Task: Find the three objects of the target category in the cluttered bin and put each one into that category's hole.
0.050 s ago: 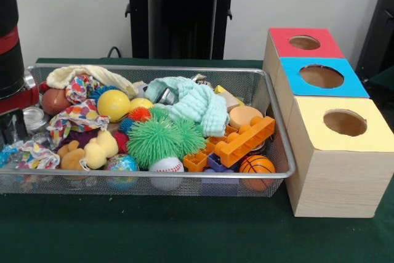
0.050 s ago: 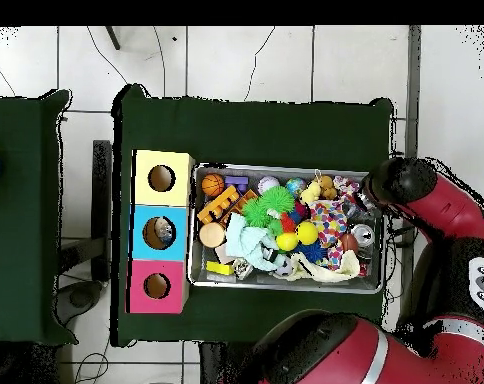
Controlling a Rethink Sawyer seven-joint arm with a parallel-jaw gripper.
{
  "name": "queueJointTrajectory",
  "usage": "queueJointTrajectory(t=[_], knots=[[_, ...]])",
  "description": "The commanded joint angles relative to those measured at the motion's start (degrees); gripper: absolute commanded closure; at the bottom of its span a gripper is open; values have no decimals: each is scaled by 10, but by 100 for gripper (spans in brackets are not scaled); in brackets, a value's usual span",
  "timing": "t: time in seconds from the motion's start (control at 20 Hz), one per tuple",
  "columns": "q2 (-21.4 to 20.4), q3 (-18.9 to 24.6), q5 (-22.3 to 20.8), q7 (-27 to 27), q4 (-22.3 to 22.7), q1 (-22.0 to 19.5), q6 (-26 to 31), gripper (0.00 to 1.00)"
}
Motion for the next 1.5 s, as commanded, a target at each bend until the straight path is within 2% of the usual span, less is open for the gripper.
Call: queueJointTrajectory(t=[0.05, 0.1, 0.15, 0.2, 0.35, 0.6, 0.9, 1.15, 1.5], knots=[[8, 37, 19, 178, 52, 2, -16, 0], [10, 43, 20, 174, 53, -1, -24, 0], [14, 55, 10, 143, 50, -4, -32, 0], [17, 54, 8, 142, 48, -2, -32, 0], [34, 43, 23, 194, 46, 2, -48, 0], [56, 27, 30, 228, 33, 8, -55, 0], [72, 3, 45, 275, 23, 16, -26, 0], [85, -37, 35, 311, 0, 33, 16, 0], [89, -94, -3, 303, -31, 48, 65, 0]])
